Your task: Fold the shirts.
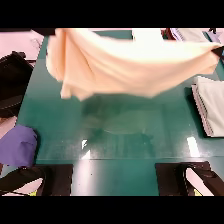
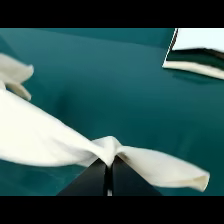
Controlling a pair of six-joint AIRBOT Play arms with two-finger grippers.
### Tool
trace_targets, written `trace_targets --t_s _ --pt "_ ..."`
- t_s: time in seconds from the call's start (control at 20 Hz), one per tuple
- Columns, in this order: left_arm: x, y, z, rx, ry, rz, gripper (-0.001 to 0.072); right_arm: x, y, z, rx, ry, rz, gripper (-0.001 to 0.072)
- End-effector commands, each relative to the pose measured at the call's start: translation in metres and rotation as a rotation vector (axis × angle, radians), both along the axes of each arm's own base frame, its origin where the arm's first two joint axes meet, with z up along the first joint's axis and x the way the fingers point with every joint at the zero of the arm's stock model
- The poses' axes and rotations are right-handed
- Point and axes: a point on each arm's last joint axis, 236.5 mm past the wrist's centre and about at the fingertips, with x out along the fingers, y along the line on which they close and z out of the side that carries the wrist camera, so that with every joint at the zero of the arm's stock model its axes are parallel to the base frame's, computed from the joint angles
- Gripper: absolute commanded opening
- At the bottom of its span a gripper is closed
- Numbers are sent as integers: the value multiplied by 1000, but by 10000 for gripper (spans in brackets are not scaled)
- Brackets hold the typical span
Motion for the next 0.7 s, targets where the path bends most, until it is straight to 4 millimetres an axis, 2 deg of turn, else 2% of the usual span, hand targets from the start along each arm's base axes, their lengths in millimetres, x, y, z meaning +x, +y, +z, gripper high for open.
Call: trace_targets --t_s 0.0,0.1,0.2,0.25,0.3,0.35,0.4,0.45,0.55,0.65 --pt "0 -30 -95 154 190 -71 24 2 -3 -48 26 156 -7 14" --pt "-11 -49 -176 253 360 -129 24 3 -12 -93 17 264 -34 14" --pt "-37 -63 -247 342 503 -191 24 -2 -16 -133 17 362 -47 14" --pt "-53 -68 -271 379 552 -220 25 -4 -16 -147 27 396 -48 14" --pt "-69 -73 -286 396 588 -250 27 -6 -15 -159 34 422 -51 14" --pt "-81 -79 -293 394 620 -278 86 -6 -15 -166 39 436 -53 14" --pt "-89 -84 -290 375 640 -299 358 -6 -15 -170 44 442 -57 14" --pt "-92 -87 -283 353 640 -308 549 -5 -16 -174 46 447 -60 14" --pt "-80 -80 -254 314 582 -281 548 -5 -15 -177 51 450 -63 14" --pt "-47 -58 -213 225 491 -183 548 -3 -17 -176 50 440 -69 14"
